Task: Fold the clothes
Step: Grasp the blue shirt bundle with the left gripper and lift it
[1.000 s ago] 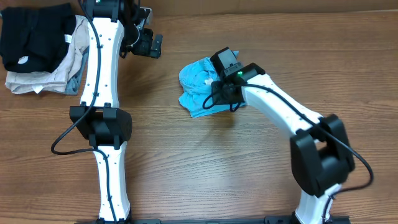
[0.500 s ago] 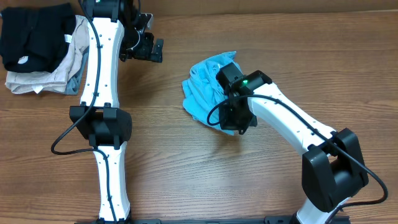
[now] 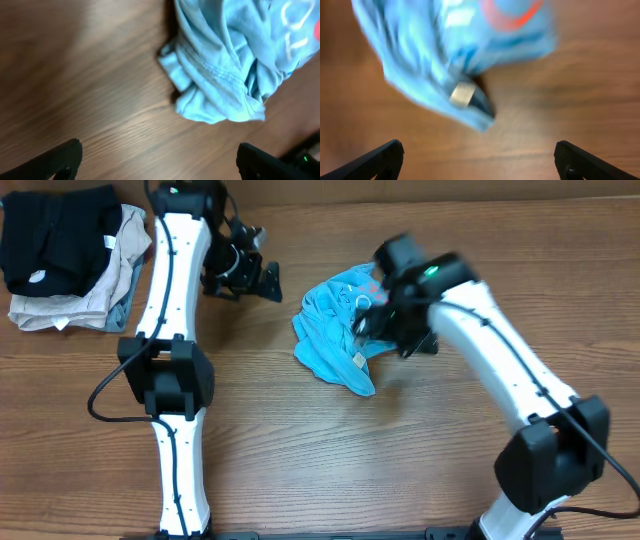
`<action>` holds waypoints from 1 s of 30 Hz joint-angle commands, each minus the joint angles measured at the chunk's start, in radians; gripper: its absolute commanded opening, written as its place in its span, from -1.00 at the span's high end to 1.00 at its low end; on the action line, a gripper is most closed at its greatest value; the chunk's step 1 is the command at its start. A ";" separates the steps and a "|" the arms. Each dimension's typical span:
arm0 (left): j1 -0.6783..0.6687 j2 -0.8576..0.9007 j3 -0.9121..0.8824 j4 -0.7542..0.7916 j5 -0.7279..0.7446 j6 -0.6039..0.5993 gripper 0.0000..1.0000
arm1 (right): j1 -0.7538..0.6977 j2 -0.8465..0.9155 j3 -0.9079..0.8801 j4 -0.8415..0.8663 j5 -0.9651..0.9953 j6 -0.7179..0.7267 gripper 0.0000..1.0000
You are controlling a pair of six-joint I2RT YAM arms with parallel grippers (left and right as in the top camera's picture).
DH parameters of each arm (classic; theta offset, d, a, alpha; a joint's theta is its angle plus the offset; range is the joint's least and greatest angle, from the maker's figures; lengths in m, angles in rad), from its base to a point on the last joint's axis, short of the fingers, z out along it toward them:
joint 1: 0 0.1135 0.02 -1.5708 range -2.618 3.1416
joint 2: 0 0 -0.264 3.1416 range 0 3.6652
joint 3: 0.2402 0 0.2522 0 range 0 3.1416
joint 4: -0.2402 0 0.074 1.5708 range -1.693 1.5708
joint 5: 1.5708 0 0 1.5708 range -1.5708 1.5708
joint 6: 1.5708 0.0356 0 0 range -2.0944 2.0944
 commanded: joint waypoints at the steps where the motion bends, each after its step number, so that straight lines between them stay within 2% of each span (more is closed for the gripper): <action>1: -0.072 0.002 -0.124 0.062 0.063 0.025 -1.00 | -0.126 -0.011 0.052 -0.008 0.034 -0.004 -1.00; 8: -0.193 0.002 -0.267 0.237 0.045 -0.095 -1.00 | -0.296 -0.011 0.052 -0.046 0.031 -0.004 -1.00; 12: -0.237 0.002 -0.279 0.304 -0.050 -0.216 -1.00 | -0.336 -0.011 0.051 -0.065 0.031 -0.005 -1.00; 15: -0.255 0.002 -0.284 0.329 -0.103 -0.264 -1.00 | -0.340 -0.011 0.051 -0.061 0.032 -0.006 -1.00; 24: -0.265 0.002 -0.377 0.340 -0.226 -0.306 -1.00 | -0.340 -0.011 0.051 -0.056 0.032 -0.008 -1.00; 30: -0.266 0.002 -0.428 0.364 -0.238 -0.305 -0.97 | -0.340 -0.011 0.051 -0.051 0.031 -0.008 -1.00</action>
